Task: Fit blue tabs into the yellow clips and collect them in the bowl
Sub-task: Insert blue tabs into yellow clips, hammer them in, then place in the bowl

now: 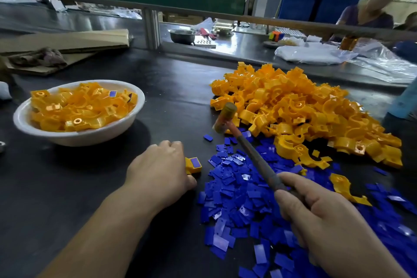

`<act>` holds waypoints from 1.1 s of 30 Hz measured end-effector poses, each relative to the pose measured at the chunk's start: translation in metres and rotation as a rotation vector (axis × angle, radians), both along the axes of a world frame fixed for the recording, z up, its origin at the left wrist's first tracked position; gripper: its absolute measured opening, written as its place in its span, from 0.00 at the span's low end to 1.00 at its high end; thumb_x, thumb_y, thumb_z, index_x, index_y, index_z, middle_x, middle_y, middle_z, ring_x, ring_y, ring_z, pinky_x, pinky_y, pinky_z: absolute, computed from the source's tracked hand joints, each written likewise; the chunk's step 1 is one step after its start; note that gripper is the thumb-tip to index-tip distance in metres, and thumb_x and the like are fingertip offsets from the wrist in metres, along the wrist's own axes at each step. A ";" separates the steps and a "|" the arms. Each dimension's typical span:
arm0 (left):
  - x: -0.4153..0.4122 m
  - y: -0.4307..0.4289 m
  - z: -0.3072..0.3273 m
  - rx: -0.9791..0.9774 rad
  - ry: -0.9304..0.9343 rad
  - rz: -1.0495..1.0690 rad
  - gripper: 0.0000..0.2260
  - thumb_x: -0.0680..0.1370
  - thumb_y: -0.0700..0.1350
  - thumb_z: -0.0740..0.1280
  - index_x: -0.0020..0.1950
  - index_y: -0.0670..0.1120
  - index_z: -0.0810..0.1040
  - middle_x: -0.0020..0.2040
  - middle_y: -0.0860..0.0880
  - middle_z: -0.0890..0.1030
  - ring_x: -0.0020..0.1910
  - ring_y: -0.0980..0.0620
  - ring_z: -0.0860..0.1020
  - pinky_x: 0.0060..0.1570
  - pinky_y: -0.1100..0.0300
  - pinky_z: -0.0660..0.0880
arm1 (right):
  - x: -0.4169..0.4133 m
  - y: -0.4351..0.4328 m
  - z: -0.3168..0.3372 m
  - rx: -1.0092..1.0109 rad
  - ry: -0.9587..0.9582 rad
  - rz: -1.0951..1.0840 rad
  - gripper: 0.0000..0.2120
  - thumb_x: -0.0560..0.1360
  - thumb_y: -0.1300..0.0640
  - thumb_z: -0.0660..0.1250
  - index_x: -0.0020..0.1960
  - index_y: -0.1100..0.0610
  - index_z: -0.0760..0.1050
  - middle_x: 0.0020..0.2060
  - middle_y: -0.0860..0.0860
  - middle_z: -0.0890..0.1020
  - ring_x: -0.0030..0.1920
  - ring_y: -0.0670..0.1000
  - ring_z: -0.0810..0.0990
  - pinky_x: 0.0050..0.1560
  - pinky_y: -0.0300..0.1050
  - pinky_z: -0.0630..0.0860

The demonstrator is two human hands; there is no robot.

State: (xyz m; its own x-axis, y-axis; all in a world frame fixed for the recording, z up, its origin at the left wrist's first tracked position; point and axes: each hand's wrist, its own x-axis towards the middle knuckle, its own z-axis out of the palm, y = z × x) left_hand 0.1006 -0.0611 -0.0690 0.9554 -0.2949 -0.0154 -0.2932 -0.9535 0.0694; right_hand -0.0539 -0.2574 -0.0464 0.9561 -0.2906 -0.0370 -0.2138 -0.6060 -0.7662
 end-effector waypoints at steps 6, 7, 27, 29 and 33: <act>-0.002 0.000 -0.003 -0.036 -0.052 -0.070 0.18 0.75 0.59 0.68 0.59 0.52 0.72 0.56 0.51 0.76 0.54 0.49 0.76 0.41 0.58 0.67 | 0.000 -0.002 -0.001 -0.056 -0.006 0.033 0.08 0.75 0.46 0.62 0.47 0.32 0.69 0.35 0.37 0.79 0.28 0.41 0.76 0.30 0.37 0.72; -0.001 -0.001 -0.003 -0.044 -0.062 -0.075 0.17 0.75 0.58 0.67 0.59 0.51 0.72 0.56 0.50 0.76 0.54 0.49 0.76 0.41 0.58 0.67 | 0.000 -0.002 -0.002 -0.082 0.002 0.046 0.08 0.75 0.46 0.62 0.47 0.31 0.68 0.36 0.35 0.79 0.28 0.40 0.76 0.29 0.35 0.71; 0.003 -0.006 -0.004 -0.138 -0.014 -0.037 0.14 0.74 0.57 0.70 0.54 0.51 0.75 0.53 0.51 0.78 0.49 0.49 0.77 0.40 0.58 0.69 | 0.006 0.021 -0.006 -0.461 0.049 0.176 0.22 0.79 0.40 0.52 0.71 0.33 0.51 0.56 0.37 0.76 0.50 0.36 0.73 0.48 0.25 0.68; 0.002 -0.006 -0.003 -0.138 -0.013 -0.034 0.15 0.74 0.57 0.70 0.56 0.51 0.75 0.53 0.51 0.78 0.49 0.50 0.77 0.40 0.58 0.69 | 0.004 0.018 0.005 -0.431 0.049 0.152 0.18 0.77 0.39 0.54 0.65 0.27 0.54 0.49 0.36 0.77 0.44 0.34 0.73 0.43 0.22 0.68; 0.001 -0.004 -0.003 -0.124 -0.042 -0.045 0.16 0.75 0.57 0.69 0.57 0.49 0.75 0.55 0.49 0.78 0.52 0.48 0.77 0.41 0.58 0.68 | -0.005 0.005 0.014 -0.366 0.034 0.108 0.14 0.75 0.39 0.57 0.48 0.22 0.53 0.38 0.36 0.79 0.45 0.25 0.71 0.42 0.19 0.67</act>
State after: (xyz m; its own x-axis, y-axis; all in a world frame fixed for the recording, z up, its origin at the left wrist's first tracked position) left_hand 0.1014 -0.0649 -0.0724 0.9401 -0.3349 0.0633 -0.3408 -0.9241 0.1727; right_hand -0.0591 -0.2526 -0.0324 0.9819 -0.1884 0.0179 -0.1558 -0.8584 -0.4887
